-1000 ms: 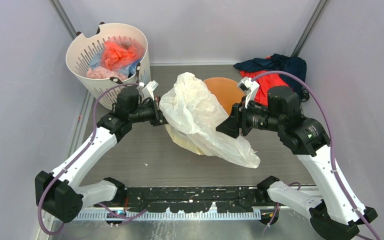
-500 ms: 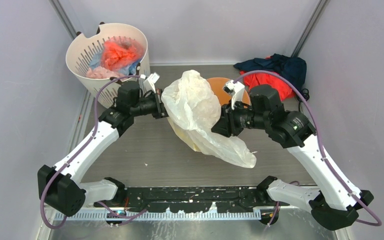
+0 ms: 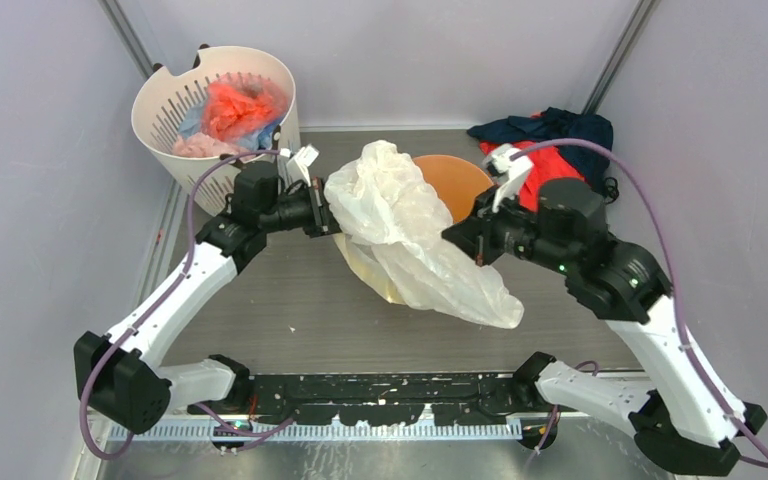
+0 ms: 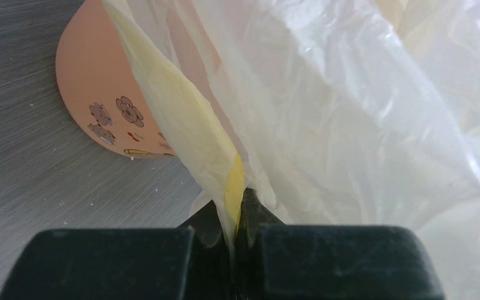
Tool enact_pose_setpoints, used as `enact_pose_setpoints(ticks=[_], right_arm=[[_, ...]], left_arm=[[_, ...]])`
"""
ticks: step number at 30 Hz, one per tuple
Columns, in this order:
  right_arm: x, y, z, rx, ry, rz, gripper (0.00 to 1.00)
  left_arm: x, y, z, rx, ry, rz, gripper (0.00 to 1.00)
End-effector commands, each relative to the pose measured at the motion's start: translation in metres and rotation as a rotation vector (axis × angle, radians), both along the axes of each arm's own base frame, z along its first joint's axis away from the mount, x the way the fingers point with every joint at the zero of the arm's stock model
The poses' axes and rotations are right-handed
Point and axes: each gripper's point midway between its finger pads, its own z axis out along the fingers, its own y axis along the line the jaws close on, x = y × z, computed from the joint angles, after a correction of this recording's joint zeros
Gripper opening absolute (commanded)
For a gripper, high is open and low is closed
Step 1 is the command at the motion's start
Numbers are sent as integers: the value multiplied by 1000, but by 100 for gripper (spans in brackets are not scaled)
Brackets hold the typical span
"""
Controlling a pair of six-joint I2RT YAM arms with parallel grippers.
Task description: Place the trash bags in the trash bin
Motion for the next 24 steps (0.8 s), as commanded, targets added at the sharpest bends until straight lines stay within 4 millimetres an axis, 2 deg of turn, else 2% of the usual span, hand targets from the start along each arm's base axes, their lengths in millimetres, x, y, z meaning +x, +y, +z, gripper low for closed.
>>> enact_pose_setpoints(ticks=[1,5,12,16,18,24], right_arm=[[7,-28,90,204,-252,-163,1],[10,-68,124,280,-373,-349,1],[8,-165,165,366,-522,-785,1],[-4,-213,175,393,-564,-991,1],[-12,-229,178,400,-583,-1050,1],[-28,-261,179,409,-604,-1167,1]], left_arm=[[-2,7,37,-26,-122,0,3],[-5,11,41,-26,-128,2,3],[-7,20,54,-29,-146,17,3],[-5,31,74,-30,-180,34,2],[-4,38,87,-31,-200,44,2],[-2,62,128,-44,-265,84,2]])
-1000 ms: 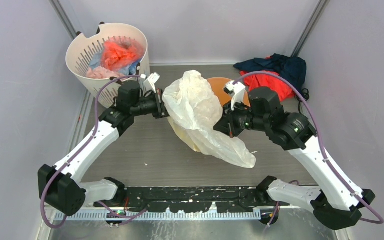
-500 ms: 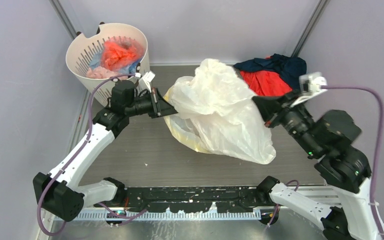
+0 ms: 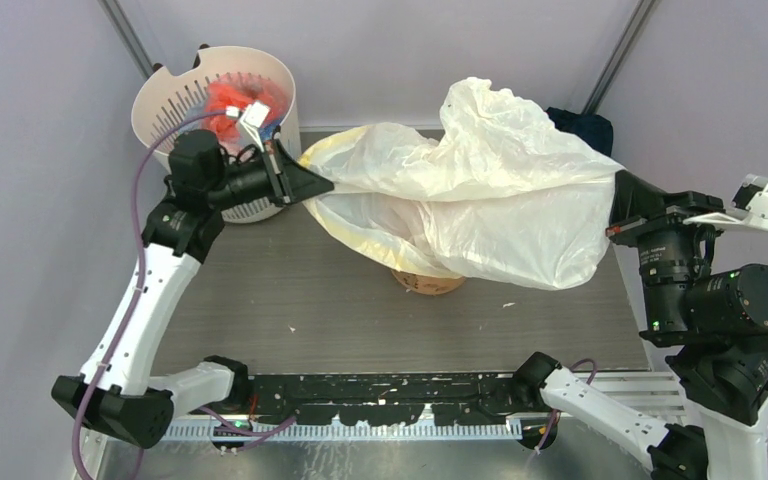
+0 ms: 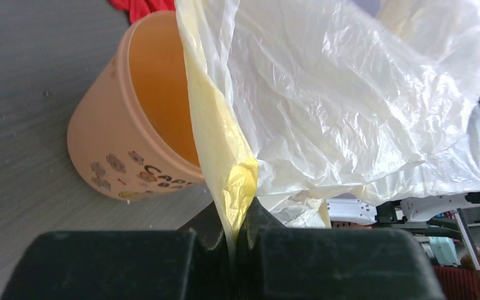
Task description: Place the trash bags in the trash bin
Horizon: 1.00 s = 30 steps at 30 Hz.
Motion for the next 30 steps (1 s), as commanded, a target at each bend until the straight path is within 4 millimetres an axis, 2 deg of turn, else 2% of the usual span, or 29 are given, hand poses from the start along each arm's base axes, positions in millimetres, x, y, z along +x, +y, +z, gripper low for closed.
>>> enact_pose_setpoints(ticks=[1,5,8,11,14,20,26,27,30], right_arm=[[-29,-62,24,130,-91,-229,1],[-44,-83,24,169,-111,-279,1],[-43,-82,22,166,-106,-247,1],[-33,-70,14,146,-73,-200,1],[-22,-55,2,123,-35,-155,1],[-8,-33,-11,89,19,-107,1],[6,-9,-23,24,82,-85,1],[8,-6,-26,8,95,-85,3],[16,6,-32,-51,144,-87,25]], left_arm=[[-3,26,35,9,-94,48,2],[-2,42,53,-9,-119,71,2],[1,49,64,-26,-131,84,2],[2,53,87,-59,-161,84,2],[1,54,118,-102,-211,68,3],[-9,45,186,-239,-294,-29,3],[-15,40,236,-340,-338,-132,2],[-12,39,241,-353,-336,-148,2],[-14,39,254,-390,-342,-172,2]])
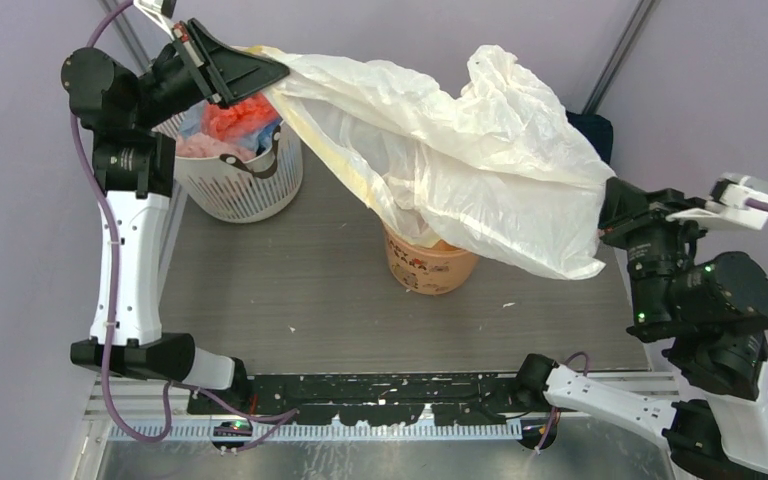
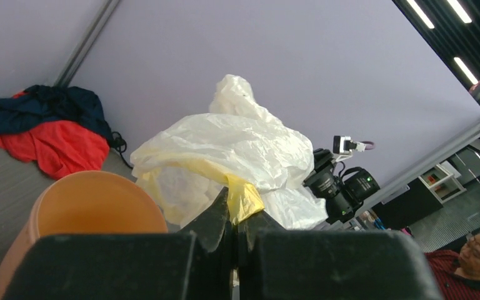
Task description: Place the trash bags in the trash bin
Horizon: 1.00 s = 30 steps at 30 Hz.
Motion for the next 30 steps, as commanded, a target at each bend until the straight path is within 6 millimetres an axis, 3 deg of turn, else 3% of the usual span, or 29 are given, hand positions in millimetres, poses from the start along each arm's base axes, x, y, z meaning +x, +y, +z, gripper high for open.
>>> enact_pose_setpoints(ticks=[1,3,6,8,10,12,14,18,21,24,30], right_arm=[[14,17,-7,-74,83,-22,32],[13,14,0,-91,102,-38,47],[11,7,11,-125,123,-67,60],[9,7,21,-127,117,-40,64],[9,23,31,-132,92,60,65],[13,55,40,-164,77,204,64],[16,100,38,-255,109,385,65],[21,203,19,-399,237,752,62],[26,261,5,-390,290,912,60],[29,299,7,-324,248,989,61],[25,344,25,-203,190,1110,63]], left_arm=[[-24,1,38,-59,-91,-75,2],[-24,1,40,-66,-98,-81,2],[-25,1,42,-81,-103,-102,2],[-23,1,44,-88,-101,-103,2],[-18,1,46,-97,-103,-96,2],[-13,1,49,-115,-108,-100,2],[-8,0,53,-140,-114,-118,2],[12,-3,53,-168,-103,-140,2],[22,-4,51,-181,-102,-138,2],[30,-5,48,-188,-97,-133,2],[33,-4,49,-204,-98,-117,2]])
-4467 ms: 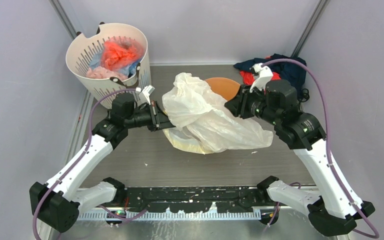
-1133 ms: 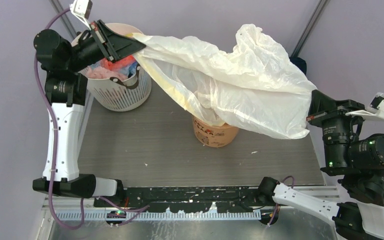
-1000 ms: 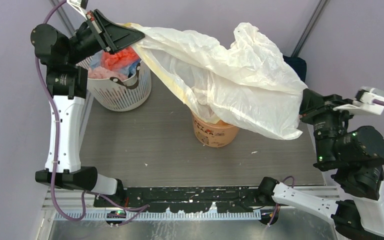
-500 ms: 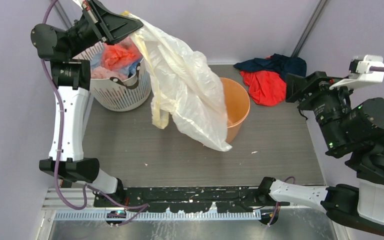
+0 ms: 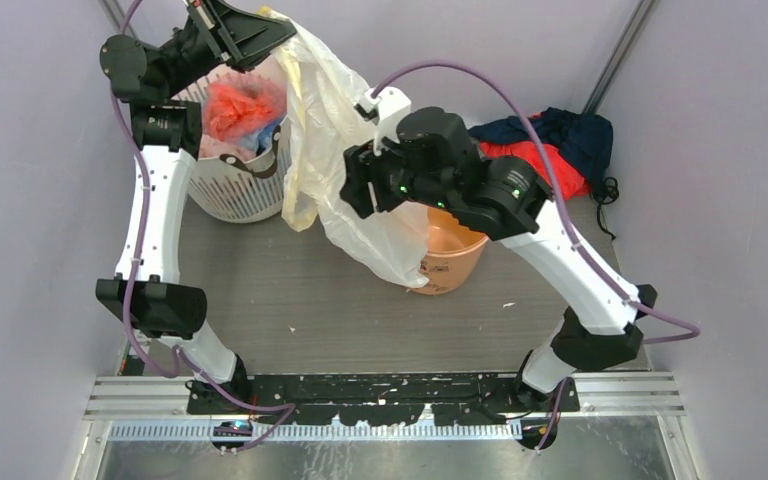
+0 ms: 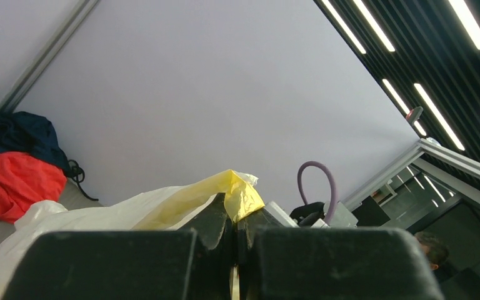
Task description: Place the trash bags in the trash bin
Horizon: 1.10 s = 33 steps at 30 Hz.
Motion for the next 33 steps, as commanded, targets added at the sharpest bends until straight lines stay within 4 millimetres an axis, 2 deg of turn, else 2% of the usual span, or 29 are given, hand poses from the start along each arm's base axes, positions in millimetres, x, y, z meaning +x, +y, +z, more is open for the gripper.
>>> enact_pose_setpoints(ticks=[1,3,11,18,29,33], right_arm=[[-34,17,84,286,-65,158,63],[-40,27,91,292,-72,188,63],[-51,57,94,316,-124,192,66],[-32,79,86,269,-208,3,69],[-2,76,85,263,-265,-254,69],[4,76,88,277,-283,-291,64]], left_arm=[[-30,2,32,-38,-137,12,2],[-34,3,36,-40,-147,11,2],[-37,4,37,-26,-134,49,1],[-41,5,40,-35,-127,66,1],[-56,6,44,-35,-138,65,1],[-61,7,45,-38,-141,68,1]])
